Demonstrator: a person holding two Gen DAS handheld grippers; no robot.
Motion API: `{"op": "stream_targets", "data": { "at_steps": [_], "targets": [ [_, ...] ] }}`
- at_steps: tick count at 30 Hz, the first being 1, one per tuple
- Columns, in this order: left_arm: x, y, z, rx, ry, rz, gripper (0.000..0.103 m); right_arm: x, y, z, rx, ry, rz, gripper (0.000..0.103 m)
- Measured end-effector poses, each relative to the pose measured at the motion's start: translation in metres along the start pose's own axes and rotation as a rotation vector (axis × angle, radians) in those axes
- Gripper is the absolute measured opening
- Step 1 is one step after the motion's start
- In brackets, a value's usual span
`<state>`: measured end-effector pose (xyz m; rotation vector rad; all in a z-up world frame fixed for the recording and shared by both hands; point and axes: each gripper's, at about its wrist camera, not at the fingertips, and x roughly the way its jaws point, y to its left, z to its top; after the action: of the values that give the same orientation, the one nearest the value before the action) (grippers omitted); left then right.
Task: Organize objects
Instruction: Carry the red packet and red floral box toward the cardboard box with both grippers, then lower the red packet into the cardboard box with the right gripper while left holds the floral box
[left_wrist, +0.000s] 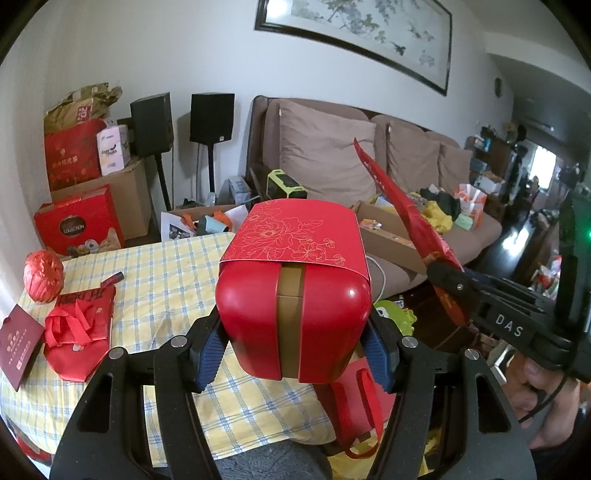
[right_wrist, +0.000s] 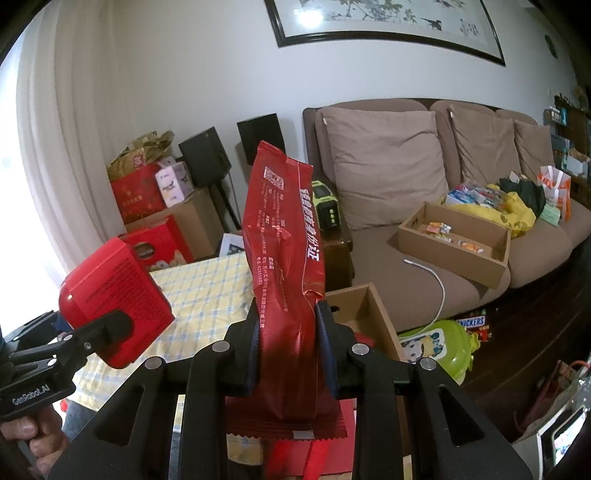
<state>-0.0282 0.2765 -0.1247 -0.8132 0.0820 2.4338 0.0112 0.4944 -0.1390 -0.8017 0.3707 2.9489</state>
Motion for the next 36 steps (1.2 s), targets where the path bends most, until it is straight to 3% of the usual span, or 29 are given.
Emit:
{"op": "stream_targets", "data": {
  "at_steps": [19,36],
  "targets": [
    [0.01,-0.001,-0.003,0.008,0.019,0.004,0.061,0.011,-0.016,-0.003,0.017,0.051,-0.018,0.027],
    [0.02,0.003,-0.007,0.005,0.048,0.009,0.061,0.028,-0.055,-0.013,0.017,0.137,-0.127,0.027]
  ]
}}
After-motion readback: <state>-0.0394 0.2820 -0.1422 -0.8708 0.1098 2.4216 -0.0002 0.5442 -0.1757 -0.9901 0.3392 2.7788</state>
